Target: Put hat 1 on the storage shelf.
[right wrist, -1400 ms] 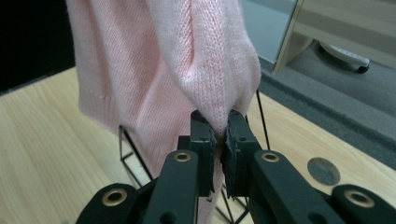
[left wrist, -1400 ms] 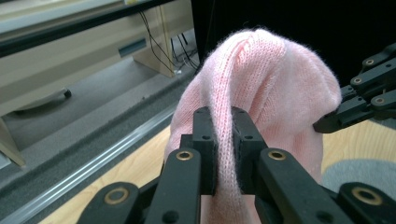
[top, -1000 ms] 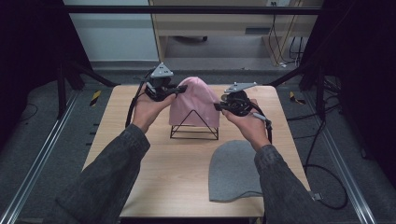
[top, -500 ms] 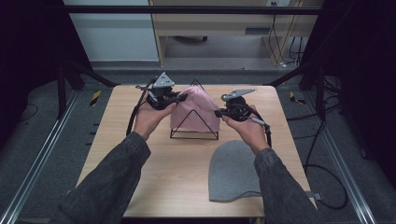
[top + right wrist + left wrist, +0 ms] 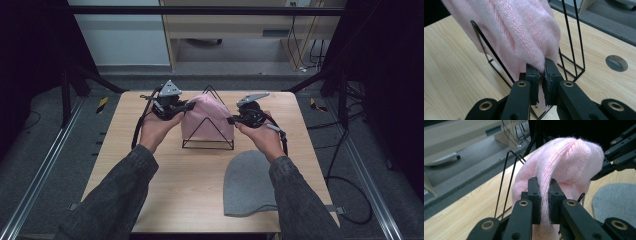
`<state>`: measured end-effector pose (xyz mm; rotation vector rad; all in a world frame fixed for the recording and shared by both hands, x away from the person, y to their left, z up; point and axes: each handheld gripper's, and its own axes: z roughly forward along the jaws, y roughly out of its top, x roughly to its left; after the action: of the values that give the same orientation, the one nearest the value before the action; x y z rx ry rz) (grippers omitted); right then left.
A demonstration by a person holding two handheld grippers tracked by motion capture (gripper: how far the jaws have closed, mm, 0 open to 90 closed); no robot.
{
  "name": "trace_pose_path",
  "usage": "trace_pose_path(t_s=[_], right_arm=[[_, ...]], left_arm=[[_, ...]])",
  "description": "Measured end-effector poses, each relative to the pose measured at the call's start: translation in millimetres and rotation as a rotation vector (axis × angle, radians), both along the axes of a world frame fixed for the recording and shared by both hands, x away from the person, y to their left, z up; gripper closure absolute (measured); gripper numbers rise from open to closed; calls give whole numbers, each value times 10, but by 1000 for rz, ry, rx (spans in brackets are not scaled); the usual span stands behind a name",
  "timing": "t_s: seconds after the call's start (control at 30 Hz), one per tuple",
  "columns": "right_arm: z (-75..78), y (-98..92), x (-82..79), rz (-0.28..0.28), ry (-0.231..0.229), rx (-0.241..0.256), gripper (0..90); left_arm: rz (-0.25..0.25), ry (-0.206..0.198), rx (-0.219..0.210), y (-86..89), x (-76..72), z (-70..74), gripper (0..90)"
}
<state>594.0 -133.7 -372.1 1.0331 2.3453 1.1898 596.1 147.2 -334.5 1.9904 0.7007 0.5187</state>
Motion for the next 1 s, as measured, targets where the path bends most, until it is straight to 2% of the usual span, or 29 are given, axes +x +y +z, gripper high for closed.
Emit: trace_pose_path(t_s=[0.13, 0.23, 0.33, 0.37, 0.5, 0.63, 0.93, 1.0], right_arm=[[-87, -5, 44, -8, 27, -13, 842], [-110, -7, 48, -5, 32, -16, 841], [-154, 8, 48, 0, 47, -28, 835], [-171, 10, 47, -7, 50, -33, 834], [-196, -2, 49, -8, 60, -44, 835], [-228, -11, 53, -18, 76, -52, 836], [-311, -30, 38, -19, 106, -69, 833], [-308, -41, 29, -11, 100, -69, 815]], left_arm=[[-7, 20, 12, -2, 13, -89, 829], [-12, 27, 18, -1, -1, -130, 828], [-44, 35, 6, -4, -40, -167, 826], [-47, 32, 18, -7, -61, -174, 825], [-40, 25, 28, -16, -103, -191, 818], [-32, 23, 27, -44, -73, -179, 812], [-24, 53, 53, -85, -28, -296, 807], [-29, 59, 60, -78, -30, -317, 809]])
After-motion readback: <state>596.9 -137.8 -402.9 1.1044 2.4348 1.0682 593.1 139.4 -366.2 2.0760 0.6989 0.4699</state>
